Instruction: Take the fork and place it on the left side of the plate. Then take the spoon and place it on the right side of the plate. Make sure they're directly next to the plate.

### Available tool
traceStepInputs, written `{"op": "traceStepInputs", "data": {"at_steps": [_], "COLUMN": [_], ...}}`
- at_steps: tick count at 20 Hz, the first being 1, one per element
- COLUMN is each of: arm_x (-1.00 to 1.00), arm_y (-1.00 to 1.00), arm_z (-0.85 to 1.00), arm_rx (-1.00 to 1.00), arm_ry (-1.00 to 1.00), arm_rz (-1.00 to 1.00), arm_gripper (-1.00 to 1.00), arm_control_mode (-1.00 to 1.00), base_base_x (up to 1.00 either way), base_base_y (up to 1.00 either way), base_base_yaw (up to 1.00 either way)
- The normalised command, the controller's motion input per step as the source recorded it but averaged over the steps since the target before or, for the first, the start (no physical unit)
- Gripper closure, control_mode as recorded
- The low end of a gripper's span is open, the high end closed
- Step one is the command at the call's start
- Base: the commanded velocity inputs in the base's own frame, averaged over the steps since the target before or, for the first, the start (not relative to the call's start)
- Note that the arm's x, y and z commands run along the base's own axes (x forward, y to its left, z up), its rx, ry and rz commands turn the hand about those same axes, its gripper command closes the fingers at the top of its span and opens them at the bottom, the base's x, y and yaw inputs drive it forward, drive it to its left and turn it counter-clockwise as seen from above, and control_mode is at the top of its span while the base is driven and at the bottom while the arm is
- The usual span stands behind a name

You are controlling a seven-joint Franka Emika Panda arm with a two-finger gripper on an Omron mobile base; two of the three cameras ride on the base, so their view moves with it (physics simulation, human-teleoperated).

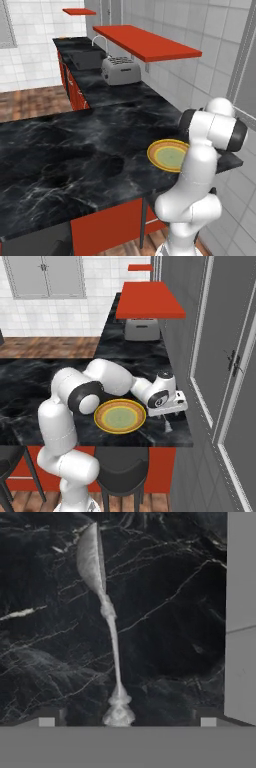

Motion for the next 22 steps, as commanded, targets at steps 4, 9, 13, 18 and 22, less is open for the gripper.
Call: {"op": "traceStepInputs", "data": {"at_steps": [4, 9, 13, 18, 22], "arm_x": [-0.07, -0.17, -0.29, -0.40, -0.45], "arm_y": [0.21, 0.24, 0.31, 0.51, 0.61], "arm_z": [0.57, 0.59, 0.35, 0.01, -0.30], "arm_rx": [0.00, -0.01, -0.02, -0.05, -0.12], "arm_ry": [-0.02, -0.04, 0.00, 0.00, 0.00], "arm_rz": [0.00, 0.00, 0.00, 0.00, 0.00], "arm_gripper": [-1.00, -1.00, -1.00, -1.00, -1.00], "arm_control_mode": [-1.00, -1.00, -1.00, -1.00, -1.00], "base_base_x": [0.00, 0.00, 0.00, 0.00, 0.00], "base_base_y": [0.00, 0.00, 0.00, 0.00, 0.00], "base_base_yaw": [0.00, 0.00, 0.00, 0.00, 0.00]}}
